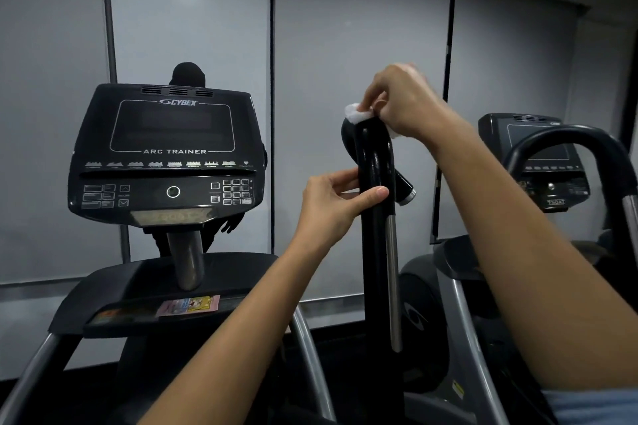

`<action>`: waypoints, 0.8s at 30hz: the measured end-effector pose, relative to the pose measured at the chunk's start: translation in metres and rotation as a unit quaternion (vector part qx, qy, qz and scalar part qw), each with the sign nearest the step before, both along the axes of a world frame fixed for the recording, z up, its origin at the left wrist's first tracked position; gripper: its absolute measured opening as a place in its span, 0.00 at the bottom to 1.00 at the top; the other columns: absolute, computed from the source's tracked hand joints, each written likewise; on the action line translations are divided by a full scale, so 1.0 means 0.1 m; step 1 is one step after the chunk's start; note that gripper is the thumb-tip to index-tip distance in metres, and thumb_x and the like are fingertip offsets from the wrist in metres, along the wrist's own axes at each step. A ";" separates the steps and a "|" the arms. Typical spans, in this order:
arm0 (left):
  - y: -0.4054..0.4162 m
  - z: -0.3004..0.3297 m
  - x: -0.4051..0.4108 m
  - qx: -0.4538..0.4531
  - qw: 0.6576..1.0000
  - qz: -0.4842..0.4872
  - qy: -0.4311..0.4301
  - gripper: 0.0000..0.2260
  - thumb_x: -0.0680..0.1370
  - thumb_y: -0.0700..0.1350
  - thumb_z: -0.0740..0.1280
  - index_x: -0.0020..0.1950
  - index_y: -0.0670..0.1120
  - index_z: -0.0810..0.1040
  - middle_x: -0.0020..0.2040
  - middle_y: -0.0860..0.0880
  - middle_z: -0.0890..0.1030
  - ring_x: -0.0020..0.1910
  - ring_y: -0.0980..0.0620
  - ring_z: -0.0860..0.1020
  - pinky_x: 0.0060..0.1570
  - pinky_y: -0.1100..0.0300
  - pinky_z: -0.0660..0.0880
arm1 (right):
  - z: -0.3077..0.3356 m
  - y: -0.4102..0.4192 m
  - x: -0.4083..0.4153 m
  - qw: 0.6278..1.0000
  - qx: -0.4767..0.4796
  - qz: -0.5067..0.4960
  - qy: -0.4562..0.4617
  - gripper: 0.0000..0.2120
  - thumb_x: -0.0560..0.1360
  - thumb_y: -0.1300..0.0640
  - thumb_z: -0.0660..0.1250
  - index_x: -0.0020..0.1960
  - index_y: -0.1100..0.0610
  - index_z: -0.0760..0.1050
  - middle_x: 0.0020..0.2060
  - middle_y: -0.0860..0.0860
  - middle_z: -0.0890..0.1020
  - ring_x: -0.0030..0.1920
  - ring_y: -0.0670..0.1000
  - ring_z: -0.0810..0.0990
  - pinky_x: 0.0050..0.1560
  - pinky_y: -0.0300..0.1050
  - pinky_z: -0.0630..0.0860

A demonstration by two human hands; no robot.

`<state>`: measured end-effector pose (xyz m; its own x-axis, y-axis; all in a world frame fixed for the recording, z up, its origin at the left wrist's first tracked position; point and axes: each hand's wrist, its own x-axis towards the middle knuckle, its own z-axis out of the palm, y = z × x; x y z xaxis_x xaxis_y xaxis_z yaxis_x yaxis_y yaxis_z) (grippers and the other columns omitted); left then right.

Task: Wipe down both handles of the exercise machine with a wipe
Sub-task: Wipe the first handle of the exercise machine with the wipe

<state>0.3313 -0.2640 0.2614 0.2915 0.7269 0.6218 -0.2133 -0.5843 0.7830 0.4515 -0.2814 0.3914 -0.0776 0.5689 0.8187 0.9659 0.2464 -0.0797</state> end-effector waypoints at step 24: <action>-0.08 0.02 0.01 0.003 1.000 -0.006 -0.015 0.14 0.70 0.35 0.73 0.54 0.45 0.80 0.48 0.49 0.84 0.48 0.53 0.83 0.50 0.63 0.79 | -0.28 0.83 0.32 0.971 0.014 0.098 0.219 0.21 0.75 0.59 0.65 0.23 0.54 0.69 0.22 0.48 0.68 0.26 0.43 0.66 0.30 0.37 0.64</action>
